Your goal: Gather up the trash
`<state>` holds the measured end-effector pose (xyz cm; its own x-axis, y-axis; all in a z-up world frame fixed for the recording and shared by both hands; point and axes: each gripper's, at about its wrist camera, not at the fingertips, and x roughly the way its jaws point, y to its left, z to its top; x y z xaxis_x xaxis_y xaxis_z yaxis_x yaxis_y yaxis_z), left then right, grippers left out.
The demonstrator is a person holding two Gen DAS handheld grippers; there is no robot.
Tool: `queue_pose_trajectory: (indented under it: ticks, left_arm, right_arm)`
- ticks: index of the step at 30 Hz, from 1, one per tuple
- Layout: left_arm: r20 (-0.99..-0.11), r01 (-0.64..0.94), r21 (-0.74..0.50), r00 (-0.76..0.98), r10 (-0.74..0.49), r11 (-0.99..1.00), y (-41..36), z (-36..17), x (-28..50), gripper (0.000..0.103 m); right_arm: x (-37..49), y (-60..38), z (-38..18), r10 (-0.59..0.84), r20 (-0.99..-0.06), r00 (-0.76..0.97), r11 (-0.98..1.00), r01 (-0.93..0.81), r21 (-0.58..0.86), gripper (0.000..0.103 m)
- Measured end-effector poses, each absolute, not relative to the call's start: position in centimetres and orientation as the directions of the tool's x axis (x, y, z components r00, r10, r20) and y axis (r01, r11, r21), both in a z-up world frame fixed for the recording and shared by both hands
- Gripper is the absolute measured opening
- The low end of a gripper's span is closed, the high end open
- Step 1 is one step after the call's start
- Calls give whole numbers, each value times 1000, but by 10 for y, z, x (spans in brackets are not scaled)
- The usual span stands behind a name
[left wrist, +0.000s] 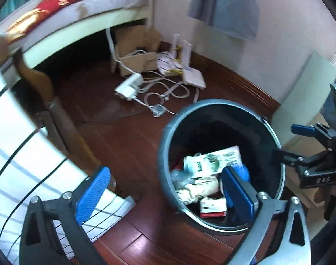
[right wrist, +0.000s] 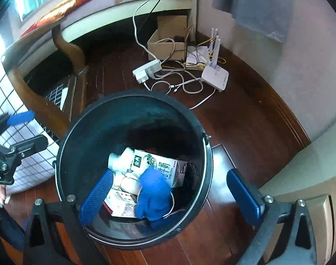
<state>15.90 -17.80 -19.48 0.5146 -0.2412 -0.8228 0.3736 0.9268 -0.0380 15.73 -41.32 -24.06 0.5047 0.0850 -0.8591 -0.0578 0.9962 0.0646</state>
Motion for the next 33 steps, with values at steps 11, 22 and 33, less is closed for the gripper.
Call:
queue_pose_trajectory:
  ticks: [11, 22, 33]
  left_arm:
    - [-797, 333, -10, 566, -208, 943, -163, -178, 147, 103]
    - [-761, 279, 32, 629, -158, 960, -146, -141, 125, 103]
    - [-734, 231, 81, 671, -99, 970, -127, -101, 97, 103]
  right_arm:
    - [159, -388, -213, 53, -842, 538, 997, -70, 18, 103]
    - [134, -352, -164, 53, -788, 613, 997, -78, 6, 103]
    - [100, -333, -111, 55, -755, 653, 997, -73, 10, 103]
